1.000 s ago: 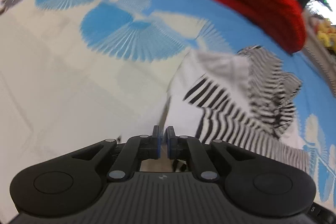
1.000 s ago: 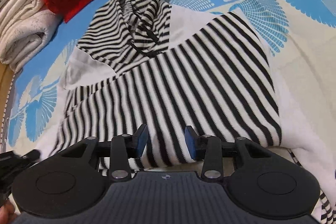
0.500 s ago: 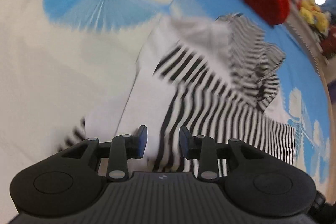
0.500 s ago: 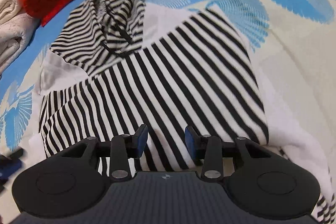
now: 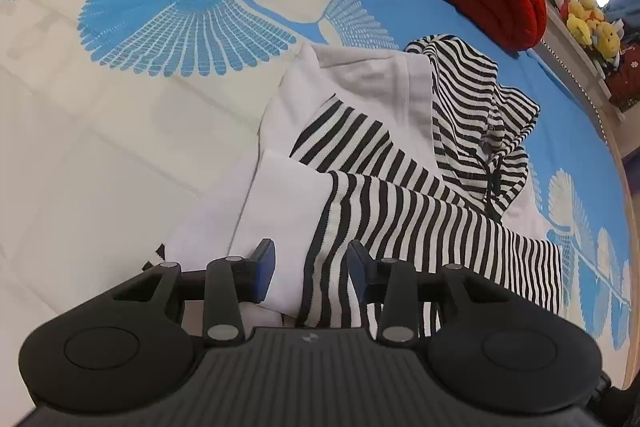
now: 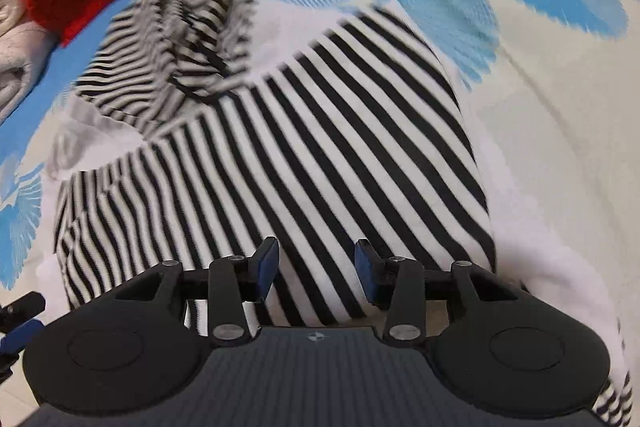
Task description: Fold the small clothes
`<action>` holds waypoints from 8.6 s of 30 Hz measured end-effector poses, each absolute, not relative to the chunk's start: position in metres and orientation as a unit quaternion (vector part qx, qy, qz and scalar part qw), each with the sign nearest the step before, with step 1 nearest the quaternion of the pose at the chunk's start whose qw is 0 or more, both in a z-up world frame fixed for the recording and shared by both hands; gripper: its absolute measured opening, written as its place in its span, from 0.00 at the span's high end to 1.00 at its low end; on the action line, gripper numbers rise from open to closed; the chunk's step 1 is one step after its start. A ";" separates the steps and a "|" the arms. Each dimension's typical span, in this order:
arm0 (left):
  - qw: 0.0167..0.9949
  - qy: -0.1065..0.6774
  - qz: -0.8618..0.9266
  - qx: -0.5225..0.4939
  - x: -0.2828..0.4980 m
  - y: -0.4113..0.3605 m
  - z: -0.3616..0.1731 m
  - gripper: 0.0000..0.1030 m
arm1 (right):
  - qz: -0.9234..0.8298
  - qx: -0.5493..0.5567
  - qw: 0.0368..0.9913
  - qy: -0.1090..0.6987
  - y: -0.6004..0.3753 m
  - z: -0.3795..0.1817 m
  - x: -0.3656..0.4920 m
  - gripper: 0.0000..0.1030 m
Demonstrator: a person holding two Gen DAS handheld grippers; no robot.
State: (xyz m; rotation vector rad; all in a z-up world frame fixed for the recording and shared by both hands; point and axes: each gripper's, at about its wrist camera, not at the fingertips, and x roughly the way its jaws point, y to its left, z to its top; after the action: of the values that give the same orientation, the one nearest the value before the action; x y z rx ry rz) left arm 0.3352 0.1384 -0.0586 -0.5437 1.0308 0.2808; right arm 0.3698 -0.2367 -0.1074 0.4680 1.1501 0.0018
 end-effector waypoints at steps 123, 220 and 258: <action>0.922 0.379 0.030 -0.078 0.598 0.091 -0.027 0.87 | -0.015 0.139 0.897 0.419 -0.332 -0.035 0.374 0.79; 0.827 0.491 0.079 -0.262 0.351 0.154 -0.090 0.95 | 0.062 0.235 0.805 0.541 -0.287 -0.096 0.376 0.97; 0.840 0.508 0.068 -0.179 0.358 0.115 -0.085 0.68 | 0.082 0.179 0.801 0.565 -0.248 -0.103 0.382 0.59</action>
State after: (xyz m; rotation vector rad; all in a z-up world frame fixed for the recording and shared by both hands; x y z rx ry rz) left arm 0.3581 0.1152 -0.0849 -0.3793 1.0744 0.1432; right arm 0.3824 -0.2478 -0.1034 0.3842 1.2111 0.1756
